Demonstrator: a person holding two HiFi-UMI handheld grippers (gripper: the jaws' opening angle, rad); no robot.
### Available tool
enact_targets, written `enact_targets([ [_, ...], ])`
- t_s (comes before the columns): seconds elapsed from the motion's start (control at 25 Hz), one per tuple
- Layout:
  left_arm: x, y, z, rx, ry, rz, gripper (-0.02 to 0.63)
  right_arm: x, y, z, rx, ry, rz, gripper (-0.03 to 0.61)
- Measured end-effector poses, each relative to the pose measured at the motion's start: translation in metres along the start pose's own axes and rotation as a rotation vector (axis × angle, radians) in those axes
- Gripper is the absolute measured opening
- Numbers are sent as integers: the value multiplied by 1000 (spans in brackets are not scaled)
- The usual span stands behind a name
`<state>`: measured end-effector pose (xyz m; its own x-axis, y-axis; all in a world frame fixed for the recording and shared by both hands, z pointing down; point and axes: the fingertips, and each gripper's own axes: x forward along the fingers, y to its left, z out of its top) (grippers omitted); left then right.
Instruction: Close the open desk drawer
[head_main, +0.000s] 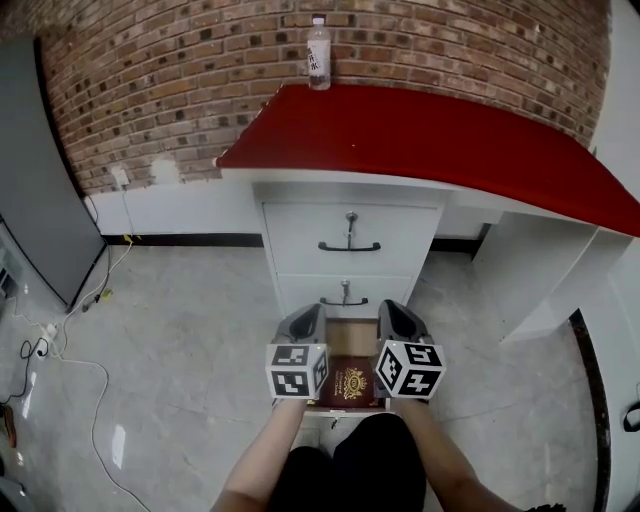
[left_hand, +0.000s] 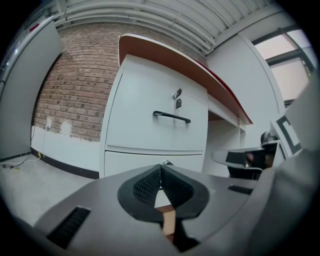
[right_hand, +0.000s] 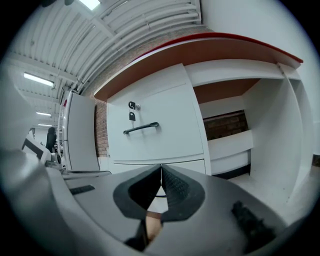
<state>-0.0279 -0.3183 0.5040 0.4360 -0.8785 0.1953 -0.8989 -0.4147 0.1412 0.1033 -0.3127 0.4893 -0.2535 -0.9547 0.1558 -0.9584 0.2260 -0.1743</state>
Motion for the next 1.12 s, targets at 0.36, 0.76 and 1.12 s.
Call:
enact_targets([
  [0.36, -54, -25, -5, -12, -34, -63, 9, -64, 18, 2, 24, -31, -28, 12],
  [0.76, -108, -39, -10, 3, -52, -114, 9, -132, 47, 10, 34, -79, -43, 12],
  [1.12, -143, -54, -12, 4, -85, -135, 9, -179, 48, 3, 33, -84, -80, 12],
])
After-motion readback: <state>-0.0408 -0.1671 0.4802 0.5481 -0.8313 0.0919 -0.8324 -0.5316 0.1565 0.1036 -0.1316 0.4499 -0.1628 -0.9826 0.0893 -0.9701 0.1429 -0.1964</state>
